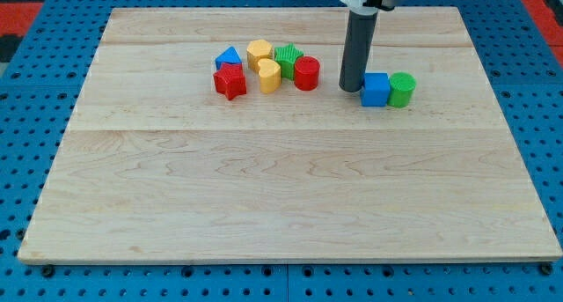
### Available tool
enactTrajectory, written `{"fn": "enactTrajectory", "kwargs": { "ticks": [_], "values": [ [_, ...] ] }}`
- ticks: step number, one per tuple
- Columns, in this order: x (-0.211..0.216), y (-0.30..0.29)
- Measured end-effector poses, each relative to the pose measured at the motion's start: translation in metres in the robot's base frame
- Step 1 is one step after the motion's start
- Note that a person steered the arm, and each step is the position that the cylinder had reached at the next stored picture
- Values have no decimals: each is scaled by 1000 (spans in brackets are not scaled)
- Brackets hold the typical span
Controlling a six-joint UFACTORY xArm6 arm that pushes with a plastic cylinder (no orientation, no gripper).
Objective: Slide the red star to the center
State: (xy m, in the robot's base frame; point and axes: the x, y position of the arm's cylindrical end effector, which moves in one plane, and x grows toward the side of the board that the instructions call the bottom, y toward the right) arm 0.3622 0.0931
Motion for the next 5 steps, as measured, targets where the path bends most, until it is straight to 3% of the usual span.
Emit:
{"fn": "enactTrajectory", "kwargs": {
  "ticks": [5],
  "values": [
    [-68,-20]
  ]
}}
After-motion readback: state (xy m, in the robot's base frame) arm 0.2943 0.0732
